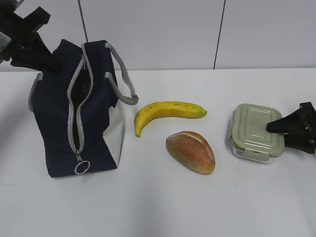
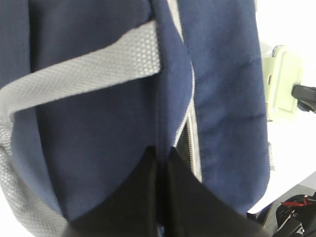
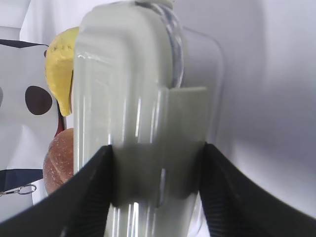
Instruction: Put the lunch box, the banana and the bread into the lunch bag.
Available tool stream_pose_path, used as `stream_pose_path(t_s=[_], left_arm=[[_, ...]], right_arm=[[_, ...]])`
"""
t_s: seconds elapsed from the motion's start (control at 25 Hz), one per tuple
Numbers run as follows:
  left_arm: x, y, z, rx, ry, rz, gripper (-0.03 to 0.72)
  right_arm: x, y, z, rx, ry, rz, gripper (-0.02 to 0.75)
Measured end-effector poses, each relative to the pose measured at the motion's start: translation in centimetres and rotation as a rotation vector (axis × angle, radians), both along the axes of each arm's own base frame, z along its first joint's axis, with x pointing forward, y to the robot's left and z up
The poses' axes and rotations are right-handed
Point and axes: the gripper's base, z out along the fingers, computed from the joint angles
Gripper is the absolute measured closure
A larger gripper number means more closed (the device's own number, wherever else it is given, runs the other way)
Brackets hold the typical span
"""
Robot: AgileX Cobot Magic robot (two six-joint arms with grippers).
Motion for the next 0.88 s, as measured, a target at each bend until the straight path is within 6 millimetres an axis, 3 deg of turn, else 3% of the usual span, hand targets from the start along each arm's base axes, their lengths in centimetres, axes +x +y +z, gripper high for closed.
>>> stream_pose_path(t_s=[0.4,0.88], left_arm=[[0.0,0.0,0.0,0.000,0.000,-0.001,0.690],[0.0,-0.1,0.1,-0.019,0.000,0.002,0.690]], right_arm=[[0.4,0.0,0.4,0.022,-0.031,0.037,0.362],[2.7,-0.4,2.3,0.043,-0.050,-0.004,0.363]])
